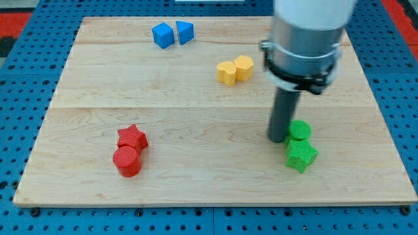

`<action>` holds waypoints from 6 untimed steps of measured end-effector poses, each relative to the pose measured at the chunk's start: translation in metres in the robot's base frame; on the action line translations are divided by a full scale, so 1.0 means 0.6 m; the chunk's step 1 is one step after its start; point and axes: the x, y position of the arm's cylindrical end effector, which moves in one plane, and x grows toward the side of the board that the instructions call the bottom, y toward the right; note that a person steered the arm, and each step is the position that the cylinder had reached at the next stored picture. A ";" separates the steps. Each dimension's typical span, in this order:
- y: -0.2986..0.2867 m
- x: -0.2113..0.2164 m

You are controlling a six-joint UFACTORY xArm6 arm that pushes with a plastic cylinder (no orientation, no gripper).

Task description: Slide the heart to the left of the red blocks

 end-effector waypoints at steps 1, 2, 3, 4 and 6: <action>0.004 -0.006; -0.024 -0.071; 0.055 -0.157; 0.080 -0.217; 0.072 -0.308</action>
